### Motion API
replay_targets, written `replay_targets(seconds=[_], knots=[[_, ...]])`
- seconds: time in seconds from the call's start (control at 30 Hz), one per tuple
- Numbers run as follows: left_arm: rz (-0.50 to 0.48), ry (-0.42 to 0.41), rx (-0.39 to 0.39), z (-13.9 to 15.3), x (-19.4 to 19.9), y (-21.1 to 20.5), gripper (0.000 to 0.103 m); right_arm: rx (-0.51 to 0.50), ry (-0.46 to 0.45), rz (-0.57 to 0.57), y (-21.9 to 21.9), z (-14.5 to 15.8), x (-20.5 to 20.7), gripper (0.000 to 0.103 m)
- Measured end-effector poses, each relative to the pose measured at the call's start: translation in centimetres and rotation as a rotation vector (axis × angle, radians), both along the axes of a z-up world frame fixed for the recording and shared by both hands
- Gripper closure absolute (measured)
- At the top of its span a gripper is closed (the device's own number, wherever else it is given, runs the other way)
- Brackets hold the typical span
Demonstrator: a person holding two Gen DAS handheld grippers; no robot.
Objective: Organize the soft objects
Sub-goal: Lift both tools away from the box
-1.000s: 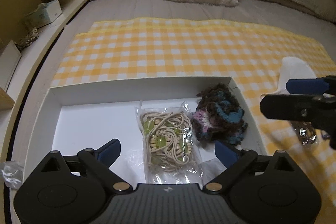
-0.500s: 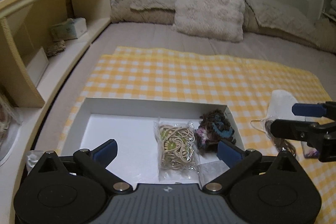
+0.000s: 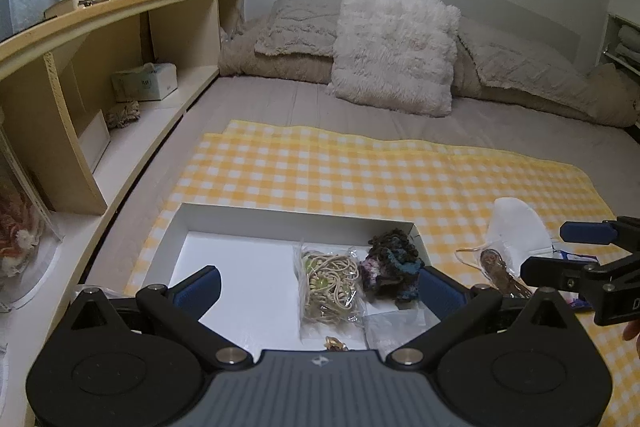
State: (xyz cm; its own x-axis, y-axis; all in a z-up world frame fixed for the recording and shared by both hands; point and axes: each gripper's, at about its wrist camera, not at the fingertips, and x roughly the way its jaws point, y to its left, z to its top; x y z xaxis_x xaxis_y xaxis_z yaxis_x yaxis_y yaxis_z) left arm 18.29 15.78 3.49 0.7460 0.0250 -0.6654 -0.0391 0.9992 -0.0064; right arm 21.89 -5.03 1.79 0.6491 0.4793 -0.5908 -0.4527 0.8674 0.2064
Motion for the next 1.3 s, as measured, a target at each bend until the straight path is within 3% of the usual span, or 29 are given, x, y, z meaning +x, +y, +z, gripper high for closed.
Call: replay_targets(seconds=[0.67, 0.97, 1.3], knots=[[-0.035, -0.048, -0.002, 1.6, -2.7, -2.4, 0.0, 0.034, -0.046, -0.055, -3.9, 1.4, -3.6, 0.0], [-0.084, -0.05, -0.022, 1.3, -1.0, -5.8, 0.0, 0.036, -0.062, -0.124, -7.2, 1.7, -4.3, 0.0], [-0.196, -0.012, -0.025, 0.0, 2.2, -12.3, 0.0, 0.03, -0.065, -0.257, -13.0, 1.4, -4.3, 0.0]])
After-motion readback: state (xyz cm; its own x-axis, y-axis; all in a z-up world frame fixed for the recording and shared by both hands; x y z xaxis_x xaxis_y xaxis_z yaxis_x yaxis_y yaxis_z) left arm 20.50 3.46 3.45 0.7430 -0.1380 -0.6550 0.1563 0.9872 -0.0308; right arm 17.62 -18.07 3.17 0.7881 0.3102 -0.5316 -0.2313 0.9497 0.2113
